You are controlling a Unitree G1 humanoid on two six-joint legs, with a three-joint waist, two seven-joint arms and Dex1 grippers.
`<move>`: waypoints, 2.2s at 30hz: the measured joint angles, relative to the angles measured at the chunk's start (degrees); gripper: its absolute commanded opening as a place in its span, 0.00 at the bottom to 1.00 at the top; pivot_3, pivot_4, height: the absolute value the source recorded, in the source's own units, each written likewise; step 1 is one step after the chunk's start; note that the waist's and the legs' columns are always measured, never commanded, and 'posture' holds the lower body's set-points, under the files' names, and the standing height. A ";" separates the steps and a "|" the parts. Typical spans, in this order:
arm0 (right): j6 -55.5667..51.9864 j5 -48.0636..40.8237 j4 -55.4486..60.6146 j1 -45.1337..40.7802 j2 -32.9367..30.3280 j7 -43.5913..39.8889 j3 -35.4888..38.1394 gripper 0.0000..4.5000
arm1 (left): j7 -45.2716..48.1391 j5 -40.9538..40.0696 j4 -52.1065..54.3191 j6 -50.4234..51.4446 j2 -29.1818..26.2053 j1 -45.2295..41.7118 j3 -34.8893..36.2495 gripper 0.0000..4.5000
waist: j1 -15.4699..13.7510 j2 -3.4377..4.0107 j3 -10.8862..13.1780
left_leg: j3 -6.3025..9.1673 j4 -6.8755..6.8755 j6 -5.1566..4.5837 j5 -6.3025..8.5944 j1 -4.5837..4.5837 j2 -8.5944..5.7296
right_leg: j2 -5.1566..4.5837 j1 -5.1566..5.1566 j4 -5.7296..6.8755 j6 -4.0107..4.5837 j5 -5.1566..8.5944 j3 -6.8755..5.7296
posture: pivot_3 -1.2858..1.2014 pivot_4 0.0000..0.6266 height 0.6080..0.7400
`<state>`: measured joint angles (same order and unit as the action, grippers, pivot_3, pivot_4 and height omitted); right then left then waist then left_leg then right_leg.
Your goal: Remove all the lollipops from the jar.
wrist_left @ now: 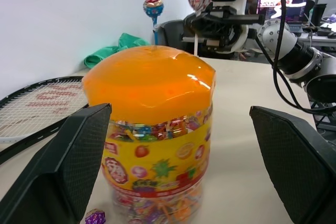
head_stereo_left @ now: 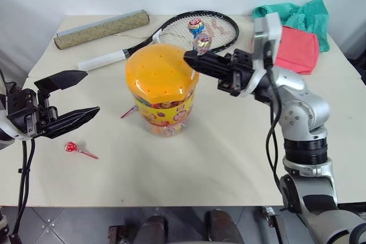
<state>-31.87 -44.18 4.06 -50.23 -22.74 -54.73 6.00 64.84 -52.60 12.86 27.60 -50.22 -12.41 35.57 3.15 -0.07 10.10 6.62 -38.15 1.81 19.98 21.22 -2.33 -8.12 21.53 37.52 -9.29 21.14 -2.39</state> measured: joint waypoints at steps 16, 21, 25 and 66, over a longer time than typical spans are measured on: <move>6.93 24.91 -33.06 14.53 -30.29 -2.21 -4.53 0.00 | 6.06 3.28 3.39 -1.52 -1.57 2.85 -5.77 1.00 | 0.17 0.16 0.09 | -1.08 0.06 -0.07 0.01 -0.01 -0.07 | -0.01 -0.01 -0.27 0.04 0.01 -0.09 | 0.52 0.24 1.00; 10.54 29.87 -34.24 16.93 -29.12 -0.71 -5.95 0.06 | 8.78 5.18 5.08 -3.33 -2.49 3.99 -8.07 1.00 | 0.12 0.25 0.05 | -1.16 0.02 -0.07 0.01 -0.07 0.04 | 0.06 -0.04 -0.33 0.04 0.01 -0.14 | 0.52 0.24 1.00; 9.20 31.55 -33.45 18.58 -29.14 2.00 -4.53 0.32 | 9.61 5.99 4.74 -3.92 -2.53 4.76 -8.14 1.00 | -0.79 -0.03 -0.12 | -0.89 -0.14 -0.06 0.01 -0.04 0.04 | 0.05 -0.31 -0.56 0.05 0.00 -0.26 | 0.52 0.24 1.00; -7.00 4.65 -5.08 -4.23 1.56 8.76 -2.42 0.61 | -4.31 0.28 2.84 -0.50 1.91 5.59 2.15 1.00 | -0.01 0.26 0.05 | -0.07 -0.01 -0.03 0.00 -0.01 -0.01 | -0.10 -0.03 0.00 0.20 -0.10 -0.44 | 0.52 0.24 1.00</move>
<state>-38.87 -39.53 -1.02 -54.46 -21.18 -45.96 3.58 60.53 -52.32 15.69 27.09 -48.30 -6.83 37.72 3.15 0.18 10.15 6.55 -38.16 1.78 19.98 21.21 -2.34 -8.22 21.51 37.52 -9.09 21.04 -2.83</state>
